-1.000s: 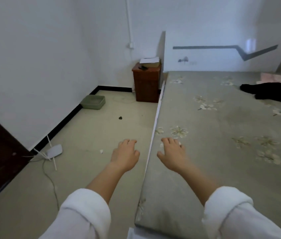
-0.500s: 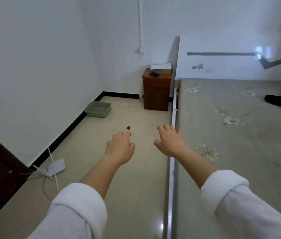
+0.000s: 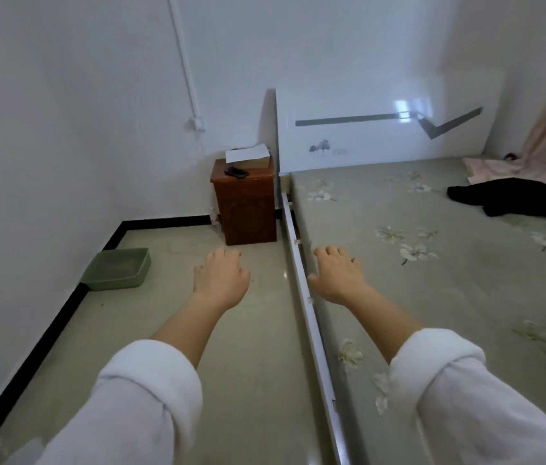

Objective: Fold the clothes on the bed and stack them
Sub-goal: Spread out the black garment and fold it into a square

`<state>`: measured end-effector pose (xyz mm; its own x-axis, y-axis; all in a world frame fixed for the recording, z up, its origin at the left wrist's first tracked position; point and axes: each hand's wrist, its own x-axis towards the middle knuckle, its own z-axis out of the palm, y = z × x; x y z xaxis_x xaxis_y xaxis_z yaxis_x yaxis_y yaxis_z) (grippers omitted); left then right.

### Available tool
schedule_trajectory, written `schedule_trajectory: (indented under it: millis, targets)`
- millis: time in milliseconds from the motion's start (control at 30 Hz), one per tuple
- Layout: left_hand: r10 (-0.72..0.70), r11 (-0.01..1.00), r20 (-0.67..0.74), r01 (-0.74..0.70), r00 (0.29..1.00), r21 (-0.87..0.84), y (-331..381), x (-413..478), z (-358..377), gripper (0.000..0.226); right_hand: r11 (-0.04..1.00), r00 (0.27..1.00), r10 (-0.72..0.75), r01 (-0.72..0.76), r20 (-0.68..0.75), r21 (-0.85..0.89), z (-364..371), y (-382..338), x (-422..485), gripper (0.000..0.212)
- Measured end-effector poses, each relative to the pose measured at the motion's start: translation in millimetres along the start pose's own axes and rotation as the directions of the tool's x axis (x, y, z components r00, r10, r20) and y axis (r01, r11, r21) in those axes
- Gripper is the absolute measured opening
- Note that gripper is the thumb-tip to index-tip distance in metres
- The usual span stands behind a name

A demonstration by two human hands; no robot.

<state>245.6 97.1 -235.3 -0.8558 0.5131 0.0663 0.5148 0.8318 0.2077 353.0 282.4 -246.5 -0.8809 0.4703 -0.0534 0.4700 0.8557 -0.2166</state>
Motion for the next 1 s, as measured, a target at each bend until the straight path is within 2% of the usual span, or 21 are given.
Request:
schedule_trajectory:
  millis: [200, 433, 600, 833, 1000]
  targets:
    - [0.209, 0.977, -0.014, -0.209, 0.978, -0.044, 12, 159, 13, 0.041, 0.981, 0.981, 0.192, -0.192, -0.032, -0.006, -10, 24, 115, 0.048]
    - [0.368, 0.929, 0.116, -0.361, 0.922, -0.081, 51, 324, 29, 0.044, 0.92, 0.915, 0.389, -0.391, -0.106, -0.001, -43, 53, 235, 0.047]
    - [0.486, 0.873, 0.177, -0.463, 0.856, -0.156, 112, 416, 60, 0.045, 0.874, 0.871, 0.484, -0.487, -0.081, -0.013, -48, 95, 293, 0.048]
    - [0.644, 0.765, 0.222, -0.611, 0.732, -0.206, 214, 545, 120, 0.053, 0.772, 0.769, 0.634, -0.636, -0.081, 0.009, -57, 200, 398, 0.052]
    - [0.695, 0.718, 0.287, -0.655, 0.659, -0.235, 279, 642, 146, 0.056, 0.687, 0.683, 0.727, -0.723, -0.067, 0.073, -70, 271, 480, 0.052]
